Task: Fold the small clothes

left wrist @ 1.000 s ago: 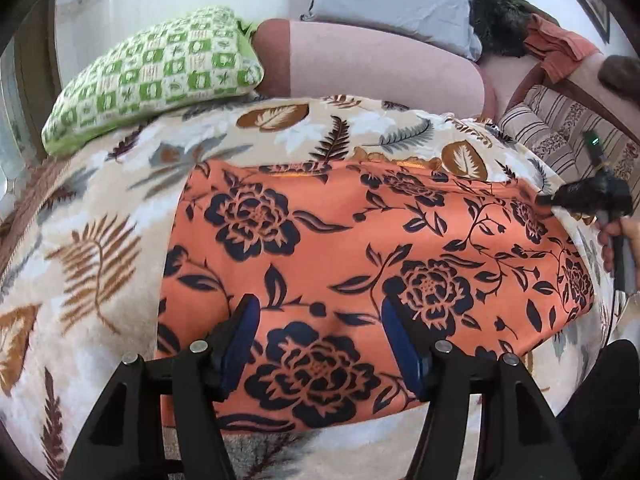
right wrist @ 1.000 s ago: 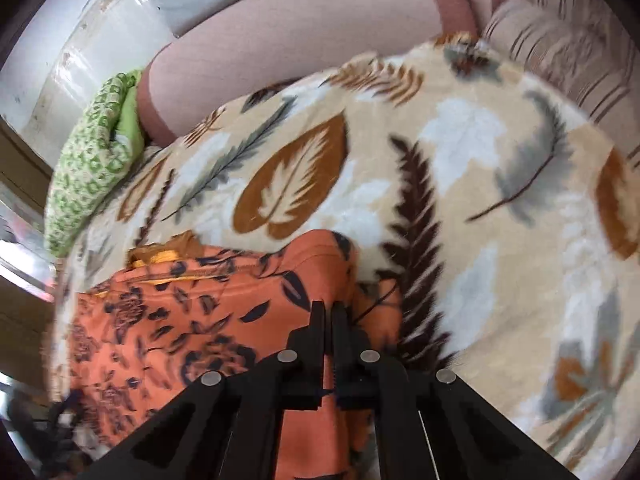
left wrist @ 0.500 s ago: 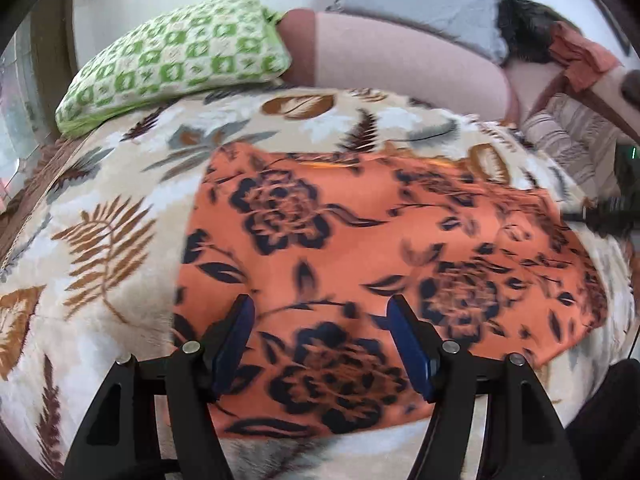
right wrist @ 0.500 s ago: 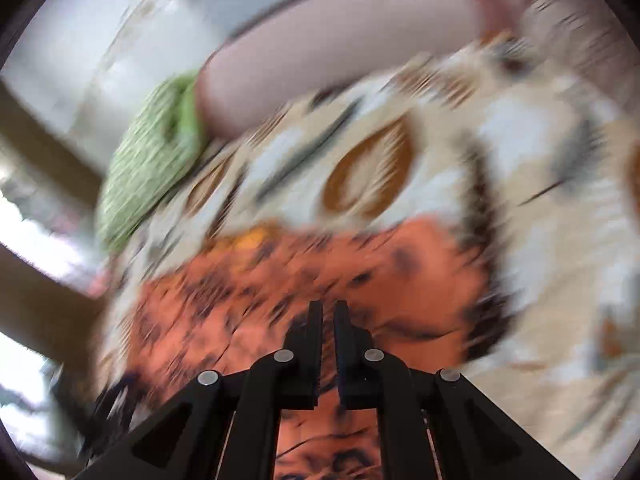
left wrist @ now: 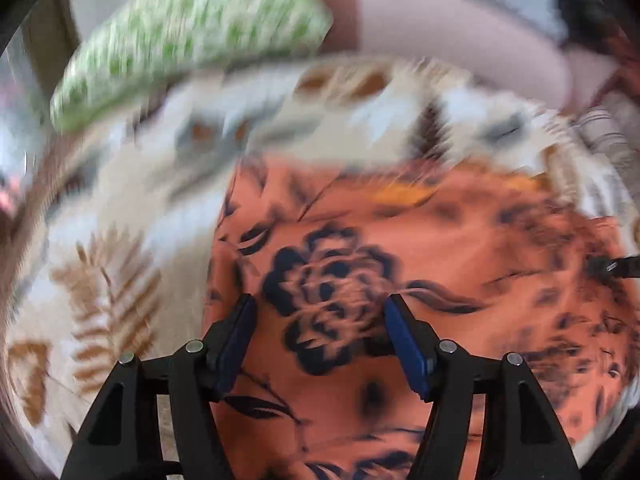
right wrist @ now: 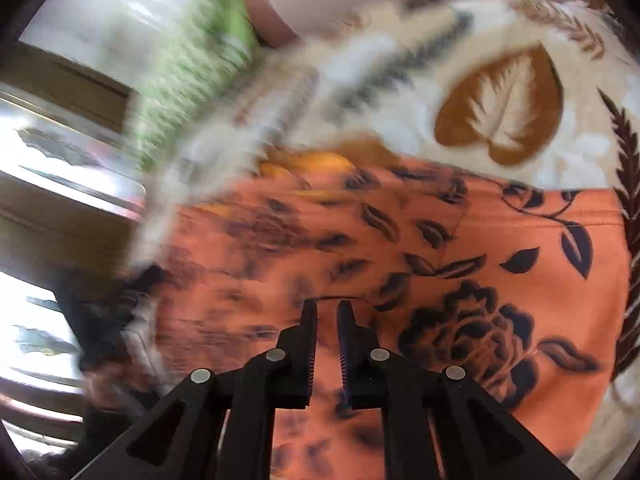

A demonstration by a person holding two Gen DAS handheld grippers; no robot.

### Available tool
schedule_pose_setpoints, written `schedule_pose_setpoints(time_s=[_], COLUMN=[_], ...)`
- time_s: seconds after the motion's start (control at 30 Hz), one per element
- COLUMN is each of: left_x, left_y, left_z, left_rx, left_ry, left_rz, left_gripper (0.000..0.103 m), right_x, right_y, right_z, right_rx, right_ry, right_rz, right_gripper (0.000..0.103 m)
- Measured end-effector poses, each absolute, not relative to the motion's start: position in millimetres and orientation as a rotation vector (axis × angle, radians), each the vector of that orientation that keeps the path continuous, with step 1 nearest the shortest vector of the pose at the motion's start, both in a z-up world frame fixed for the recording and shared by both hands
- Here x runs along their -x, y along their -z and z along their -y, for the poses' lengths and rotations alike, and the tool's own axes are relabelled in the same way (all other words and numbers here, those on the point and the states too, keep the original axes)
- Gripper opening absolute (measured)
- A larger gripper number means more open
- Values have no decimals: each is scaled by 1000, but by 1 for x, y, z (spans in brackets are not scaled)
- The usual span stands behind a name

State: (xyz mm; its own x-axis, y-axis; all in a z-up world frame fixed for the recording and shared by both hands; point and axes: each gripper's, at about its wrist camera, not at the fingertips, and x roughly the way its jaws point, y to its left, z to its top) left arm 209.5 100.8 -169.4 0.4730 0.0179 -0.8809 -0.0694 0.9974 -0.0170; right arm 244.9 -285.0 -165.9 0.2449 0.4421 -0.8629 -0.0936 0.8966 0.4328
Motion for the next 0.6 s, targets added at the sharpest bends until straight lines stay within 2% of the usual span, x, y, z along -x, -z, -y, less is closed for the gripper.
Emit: schedule_pose_setpoints(time_s=[0.07, 0.1, 0.13, 0.27, 0.33, 0.47, 0.5, 0.6], left_x=[-204, -199, -194, -157, -141, -125, -124, -117], left_y=[163, 158, 152, 139, 142, 165, 170, 168], left_z=[-110, -112, -112, -120, -123, -126, -128, -135], left_rx=[81, 72, 70, 89, 109, 105, 123, 154], left_ry=[-80, -95, -93, -85, -90, -103, -99, -100], left_rz=[-1029, -1009, -986, -934, -946, -1014, -1024, -1003], left_gripper=[69, 69, 69, 69, 69, 69, 69, 70], right_x=[-250, -250, -248, -244, -245, -266, -278, -314], right_y=[161, 150, 141, 128, 136, 163, 168, 169], right_z=[308, 309, 303, 222, 166, 92, 91, 112], right_rx=[-426, -383, -338, -325, -335, -253, -239, -421], right_ry=[-271, -203, -197, -576, -787, -881, -806, -634], right_rz=[-1219, -1181, -1158, -1229, -1311, -1395, -1383, -1297], right_gripper=[8, 14, 15, 15, 15, 15, 15, 14])
